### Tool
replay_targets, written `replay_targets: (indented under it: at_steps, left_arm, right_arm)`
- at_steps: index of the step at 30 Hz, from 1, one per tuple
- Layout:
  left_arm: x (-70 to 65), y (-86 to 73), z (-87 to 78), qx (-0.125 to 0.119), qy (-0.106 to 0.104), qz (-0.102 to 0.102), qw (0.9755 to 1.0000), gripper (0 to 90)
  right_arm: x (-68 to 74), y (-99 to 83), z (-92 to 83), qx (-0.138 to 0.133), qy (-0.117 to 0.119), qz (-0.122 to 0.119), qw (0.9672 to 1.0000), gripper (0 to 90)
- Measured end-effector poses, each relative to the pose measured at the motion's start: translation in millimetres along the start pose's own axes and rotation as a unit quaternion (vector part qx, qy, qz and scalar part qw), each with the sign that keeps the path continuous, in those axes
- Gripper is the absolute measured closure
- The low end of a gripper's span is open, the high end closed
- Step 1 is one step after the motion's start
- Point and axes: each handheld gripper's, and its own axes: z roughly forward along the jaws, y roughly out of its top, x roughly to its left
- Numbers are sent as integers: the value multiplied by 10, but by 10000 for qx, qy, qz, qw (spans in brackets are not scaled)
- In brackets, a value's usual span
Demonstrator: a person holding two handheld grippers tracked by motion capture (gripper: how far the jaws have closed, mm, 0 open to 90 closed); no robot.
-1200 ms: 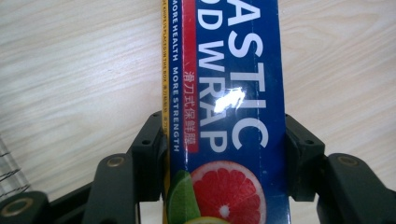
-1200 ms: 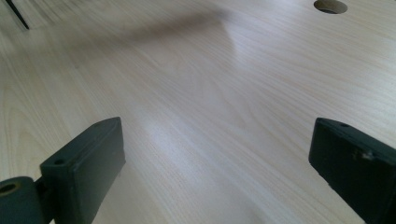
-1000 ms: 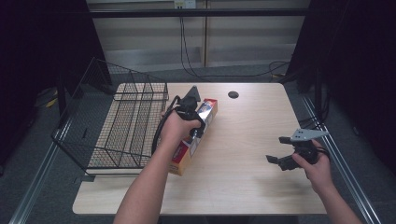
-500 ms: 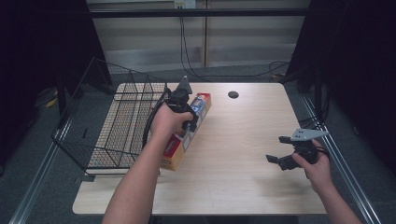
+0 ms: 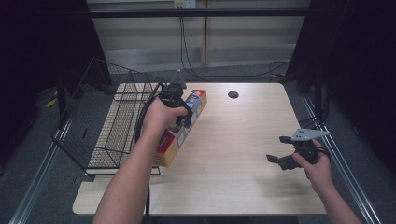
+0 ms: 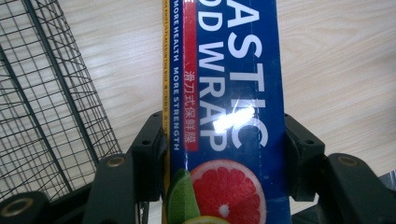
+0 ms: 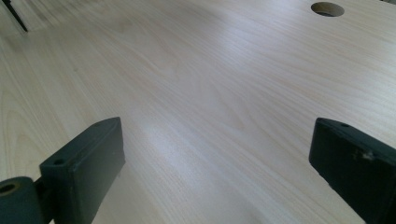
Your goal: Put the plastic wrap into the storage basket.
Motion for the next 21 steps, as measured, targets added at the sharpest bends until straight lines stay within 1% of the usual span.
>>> replay_targets:
  at_steps: [2,6,8,9,10,11,12,14,16,17,18,19,21]
  left_arm:
    - [10,-8,-24,8,-24,14,10000,441]
    - [29,-11,-86,8,3,17,10000,441]
    - [36,-12,-115,-47,28,-36,10000,441]
    - [54,-11,-138,-27,21,-4,10000,441]
    - [60,-16,-154,-36,26,-62,10000,441]
    - [74,-16,-172,-15,23,-24,10000,441]
    - [79,-19,-185,-23,39,-70,10000,441]
    - [103,-25,-211,-61,103,-72,9999,441]
    - [129,-32,-234,-66,89,-89,9999,441]
    - [137,-37,-244,-67,99,-110,9999,441]
    - [143,-41,-254,-70,110,-139,9998,441]
    - [154,-46,-267,-50,106,-135,9998,441]
    - [174,-55,-288,-67,113,-192,9997,441]
  right_arm:
    - [-1,2,2,-23,-7,-9,10000,33]
    - [6,6,4,5,-13,-1,10000,33]
    - [5,4,6,12,-9,0,10000,33]
    - [4,3,7,15,-1,1,10000,33]
    - [4,2,9,20,15,-13,10000,33]
    - [3,1,11,14,4,-23,10000,33]
    - [2,1,12,14,-3,-22,10000,33]
    - [1,1,14,13,-3,-11,10000,33]
    - [3,3,13,9,-6,-27,10000,33]
    - [4,3,15,5,37,-36,10000,33]
    - [7,2,11,6,-36,-38,10000,33]
    - [6,1,11,21,9,-42,10000,33]
    - [7,-1,11,14,-39,-41,10000,33]
